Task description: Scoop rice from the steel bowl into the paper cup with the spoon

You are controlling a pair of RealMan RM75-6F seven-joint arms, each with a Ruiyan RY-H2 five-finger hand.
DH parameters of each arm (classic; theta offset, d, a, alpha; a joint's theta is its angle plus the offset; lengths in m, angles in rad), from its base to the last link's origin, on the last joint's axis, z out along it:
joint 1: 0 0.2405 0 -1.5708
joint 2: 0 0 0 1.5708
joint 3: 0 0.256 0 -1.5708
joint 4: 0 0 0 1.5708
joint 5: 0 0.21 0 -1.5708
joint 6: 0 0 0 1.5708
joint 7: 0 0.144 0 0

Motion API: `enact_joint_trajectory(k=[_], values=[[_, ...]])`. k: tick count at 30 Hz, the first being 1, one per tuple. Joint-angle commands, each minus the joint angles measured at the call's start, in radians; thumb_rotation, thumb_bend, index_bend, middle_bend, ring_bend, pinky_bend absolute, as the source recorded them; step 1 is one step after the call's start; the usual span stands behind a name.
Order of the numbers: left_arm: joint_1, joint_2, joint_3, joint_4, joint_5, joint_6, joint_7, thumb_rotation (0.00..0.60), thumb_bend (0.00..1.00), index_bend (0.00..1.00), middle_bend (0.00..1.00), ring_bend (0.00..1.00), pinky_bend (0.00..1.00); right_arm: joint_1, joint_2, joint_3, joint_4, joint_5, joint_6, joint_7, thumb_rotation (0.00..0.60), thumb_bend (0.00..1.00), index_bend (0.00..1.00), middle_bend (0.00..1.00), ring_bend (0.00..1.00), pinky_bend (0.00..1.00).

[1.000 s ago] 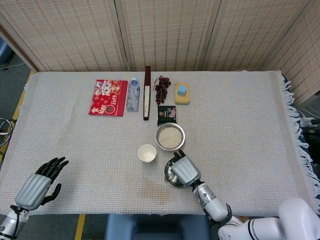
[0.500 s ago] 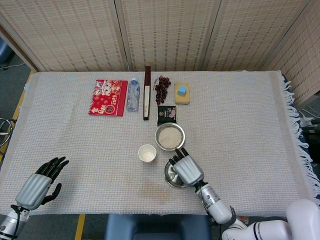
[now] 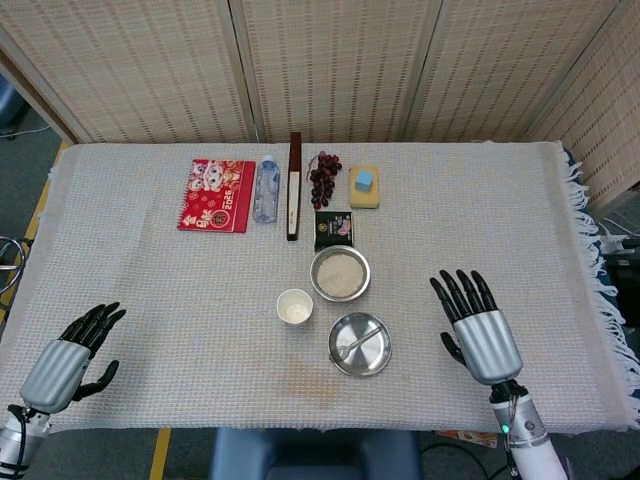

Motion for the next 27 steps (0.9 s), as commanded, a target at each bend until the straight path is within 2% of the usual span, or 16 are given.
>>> enact_joint_trajectory(k=[1, 3, 6, 13, 20, 27], values=[[0.007, -0.013, -0.015, 0.005, -0.012, 0.019, 0.029, 0.6, 0.42, 0.0, 0.0, 0.0, 0.2, -0.221, 0.054, -0.069, 0.133, -0.042, 0.251, 0.256, 0.6, 0.2, 0.06, 0.01, 0.0, 0.0], [0.009, -0.021, -0.02, 0.005, -0.013, 0.028, 0.037, 0.6, 0.42, 0.0, 0.0, 0.0, 0.2, -0.249, 0.058, -0.068, 0.195, -0.045, 0.251, 0.299, 0.6, 0.2, 0.06, 0.01, 0.0, 0.0], [0.018, -0.033, -0.027, 0.007, -0.003, 0.06, 0.051, 0.6, 0.42, 0.0, 0.0, 0.0, 0.19, -0.266, 0.075, -0.054, 0.213, -0.061, 0.247, 0.348, 0.6, 0.2, 0.07, 0.01, 0.0, 0.0], [0.028, -0.058, -0.018, 0.026, 0.055, 0.112, 0.085, 0.6, 0.42, 0.0, 0.0, 0.0, 0.15, -0.292, 0.107, -0.015, 0.199, -0.105, 0.246, 0.39, 0.6, 0.2, 0.06, 0.01, 0.0, 0.0], [0.023, -0.099, -0.029, 0.116, 0.119, 0.198, 0.016, 0.6, 0.43, 0.0, 0.0, 0.0, 0.13, -0.312, 0.125, 0.006, 0.183, -0.122, 0.205, 0.399, 0.6, 0.2, 0.05, 0.01, 0.0, 0.0], [0.02, -0.062, -0.007, 0.056, 0.065, 0.104, 0.056, 0.6, 0.44, 0.0, 0.0, 0.0, 0.15, -0.327, 0.164, 0.005, 0.165, -0.147, 0.155, 0.398, 0.6, 0.2, 0.02, 0.0, 0.0, 0.0]])
